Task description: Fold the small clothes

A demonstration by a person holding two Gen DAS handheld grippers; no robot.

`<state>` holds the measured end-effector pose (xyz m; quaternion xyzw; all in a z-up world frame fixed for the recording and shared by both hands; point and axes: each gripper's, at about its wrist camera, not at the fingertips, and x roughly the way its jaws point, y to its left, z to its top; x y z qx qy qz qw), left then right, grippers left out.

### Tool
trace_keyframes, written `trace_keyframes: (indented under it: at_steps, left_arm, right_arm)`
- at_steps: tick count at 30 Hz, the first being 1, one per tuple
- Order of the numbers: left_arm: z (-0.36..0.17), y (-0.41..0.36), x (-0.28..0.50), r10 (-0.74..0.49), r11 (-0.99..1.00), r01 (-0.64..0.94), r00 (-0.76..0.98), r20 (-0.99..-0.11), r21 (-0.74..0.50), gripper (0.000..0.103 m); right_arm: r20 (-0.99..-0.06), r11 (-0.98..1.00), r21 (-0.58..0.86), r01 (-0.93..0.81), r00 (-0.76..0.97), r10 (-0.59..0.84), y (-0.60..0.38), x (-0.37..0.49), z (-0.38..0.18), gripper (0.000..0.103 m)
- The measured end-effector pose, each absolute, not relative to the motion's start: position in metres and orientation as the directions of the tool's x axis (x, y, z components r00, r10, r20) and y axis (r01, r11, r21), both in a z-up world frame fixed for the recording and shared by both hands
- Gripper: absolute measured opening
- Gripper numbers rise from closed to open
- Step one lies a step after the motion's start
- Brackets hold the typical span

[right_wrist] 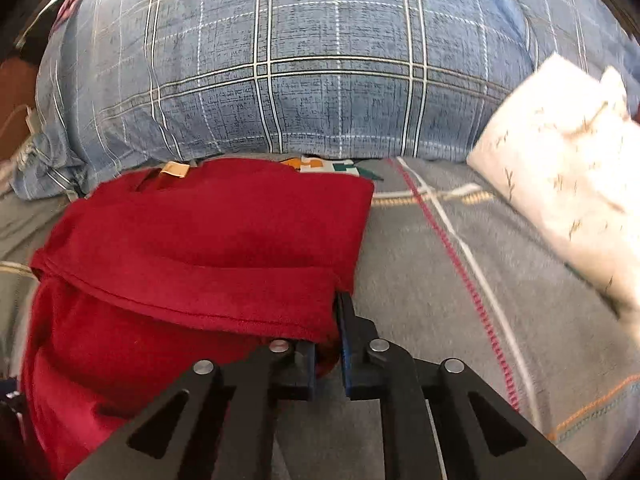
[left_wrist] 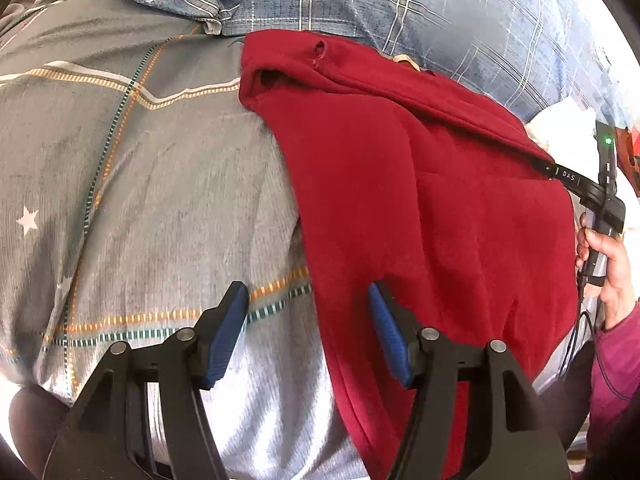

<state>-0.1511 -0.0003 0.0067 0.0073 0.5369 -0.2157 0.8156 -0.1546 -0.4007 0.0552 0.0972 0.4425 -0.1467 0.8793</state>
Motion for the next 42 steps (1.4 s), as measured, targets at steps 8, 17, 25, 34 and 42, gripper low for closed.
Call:
trace_keyframes:
  at_steps: [8, 17, 25, 34, 42]
  left_arm:
    - [0.01, 0.008, -0.163, -0.381, 0.889, 0.384, 0.312, -0.871, -0.251, 0.061]
    - [0.008, 0.015, -0.18, -0.431, 0.871, 0.372, 0.26, -0.864, -0.322, 0.061]
    - [0.006, 0.012, -0.215, -0.44, 0.851, 0.406, 0.204, -0.874, -0.333, 0.061]
    - [0.002, -0.011, -0.237, -0.402, 0.849, 0.449, 0.209, -0.891, -0.278, 0.061]
    - [-0.004, -0.044, -0.239, -0.371, 0.845, 0.482, 0.217, -0.903, -0.232, 0.01]
  right_arm:
    - [-0.828, 0.938, 0.156, 0.311, 0.558, -0.048, -0.396, -0.211, 0.078, 0.054]
    - [-0.818, 0.912, 0.325, 0.251, 0.558, 0.138, -0.381, -0.27, 0.079, 0.06]
    - [-0.839, 0.927, 0.329, 0.178, 0.507, 0.2, -0.362, -0.297, 0.073, 0.066]
    - [-0.839, 0.935, 0.316, 0.163, 0.509, 0.195, -0.357, -0.304, 0.064, 0.058]
    - [-0.832, 0.943, 0.295, 0.157, 0.527, 0.172, -0.355, -0.308, 0.068, 0.012]
